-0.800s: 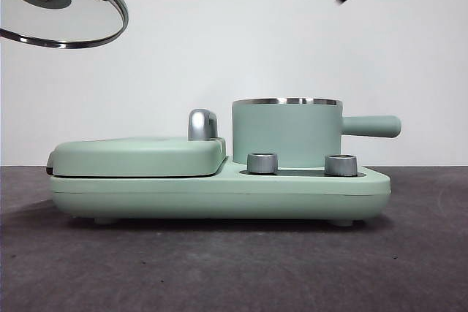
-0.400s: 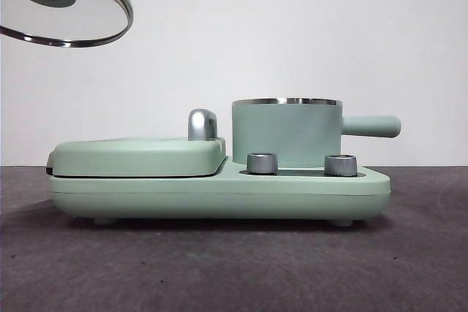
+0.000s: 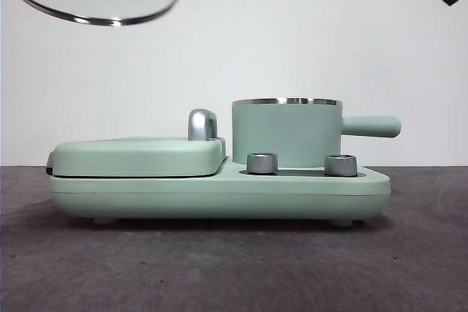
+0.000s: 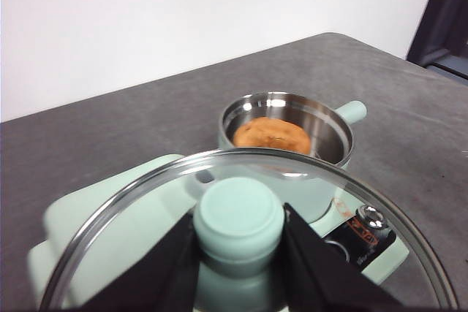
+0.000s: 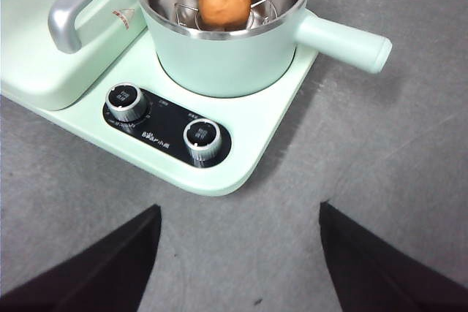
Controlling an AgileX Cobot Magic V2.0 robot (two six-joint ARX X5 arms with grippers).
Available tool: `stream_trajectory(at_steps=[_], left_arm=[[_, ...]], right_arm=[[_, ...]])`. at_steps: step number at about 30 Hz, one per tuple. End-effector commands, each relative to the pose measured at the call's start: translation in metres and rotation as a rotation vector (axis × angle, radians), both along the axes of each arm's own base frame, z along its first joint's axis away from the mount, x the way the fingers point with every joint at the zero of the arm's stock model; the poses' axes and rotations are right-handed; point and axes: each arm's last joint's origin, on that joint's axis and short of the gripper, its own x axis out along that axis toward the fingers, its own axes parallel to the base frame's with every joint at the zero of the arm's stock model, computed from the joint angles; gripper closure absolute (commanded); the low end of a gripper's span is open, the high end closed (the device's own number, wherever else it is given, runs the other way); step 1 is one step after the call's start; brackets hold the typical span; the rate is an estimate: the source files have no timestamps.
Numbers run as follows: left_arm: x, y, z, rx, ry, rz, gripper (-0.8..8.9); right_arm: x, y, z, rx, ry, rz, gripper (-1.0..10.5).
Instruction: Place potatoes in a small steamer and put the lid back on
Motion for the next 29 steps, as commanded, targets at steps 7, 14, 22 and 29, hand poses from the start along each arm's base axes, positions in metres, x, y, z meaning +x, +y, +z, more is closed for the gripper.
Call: stream_trajectory(at_steps=[7, 14, 22, 29], left_arm=[[0.046, -0.042, -0.008, -0.053, -0.048, -0.068, 8.03], [0.084, -0.081, -0.007, -0.027, -0.043, -0.111, 8.03], [0.128, -0.130, -0.001, 0.024, -0.107, -0.181, 8.03], [0.157, -0.162, -0.008, 0.033, -0.130, -0.211, 8.03]], right_arm=[[-0.010, -0.003, 0.001, 0.013, 0.015, -0.029, 6.1], [-0.010, -0.004, 0.000, 0.005, 0.018, -0.038, 6.1], [-0.010, -0.004, 0.000, -0.016, 0.016, -0.064, 6.1], [-0.010, -0.005, -0.001, -0.031, 0.014, -0.085, 6.1]])
